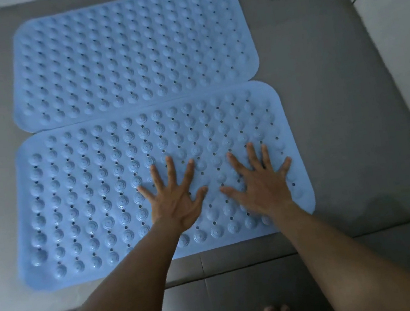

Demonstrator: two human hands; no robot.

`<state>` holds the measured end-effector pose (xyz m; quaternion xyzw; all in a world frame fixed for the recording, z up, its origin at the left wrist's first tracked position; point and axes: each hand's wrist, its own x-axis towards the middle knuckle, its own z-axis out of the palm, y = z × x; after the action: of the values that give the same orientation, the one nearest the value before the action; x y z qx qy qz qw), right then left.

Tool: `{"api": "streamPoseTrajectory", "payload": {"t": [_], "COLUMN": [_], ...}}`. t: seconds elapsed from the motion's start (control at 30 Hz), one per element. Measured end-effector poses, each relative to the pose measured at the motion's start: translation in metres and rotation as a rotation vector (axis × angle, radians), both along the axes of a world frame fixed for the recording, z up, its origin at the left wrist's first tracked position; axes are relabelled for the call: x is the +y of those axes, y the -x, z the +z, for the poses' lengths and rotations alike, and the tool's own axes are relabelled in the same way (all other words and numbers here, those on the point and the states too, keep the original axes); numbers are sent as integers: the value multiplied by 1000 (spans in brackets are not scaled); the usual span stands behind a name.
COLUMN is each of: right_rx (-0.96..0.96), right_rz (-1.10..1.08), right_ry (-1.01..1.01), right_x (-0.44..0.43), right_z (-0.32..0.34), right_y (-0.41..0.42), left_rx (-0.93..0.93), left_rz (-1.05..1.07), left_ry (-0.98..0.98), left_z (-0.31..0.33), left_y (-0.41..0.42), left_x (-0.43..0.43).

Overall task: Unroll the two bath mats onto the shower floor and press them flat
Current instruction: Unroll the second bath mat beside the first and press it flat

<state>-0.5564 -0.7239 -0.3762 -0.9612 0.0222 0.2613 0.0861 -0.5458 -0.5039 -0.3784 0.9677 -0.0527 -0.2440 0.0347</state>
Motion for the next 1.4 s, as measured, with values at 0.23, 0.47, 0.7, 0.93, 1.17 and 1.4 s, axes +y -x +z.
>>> {"api": "streamPoseTrajectory", "payload": {"t": [0.23,0.47,0.7,0.93,1.17,1.4], "right_rx": [2,-143,-206,-197,-217,-259], "right_rz": [-40,-59,-86,-56,-71,-166], "right_ry": [-29,-58,-32,-20,-28,-98], "right_x": [18,32,35,14,-15,-36], "right_z": [32,103,279,505,723,864], "right_y": [-12,-45,-63,-68,-78,-115], "left_rx": [-38,-150,-250,-259,-292,-379], "left_rz": [-49,-95,-125,-152,-179,-226], "left_ry": [-1,42,101,127,180,218], "left_z": [26,96,278,508,727,870], "left_y": [-11,-56,-82,-98,-115,-164], "left_x": [12,25,22,-1,-27,-52]}}
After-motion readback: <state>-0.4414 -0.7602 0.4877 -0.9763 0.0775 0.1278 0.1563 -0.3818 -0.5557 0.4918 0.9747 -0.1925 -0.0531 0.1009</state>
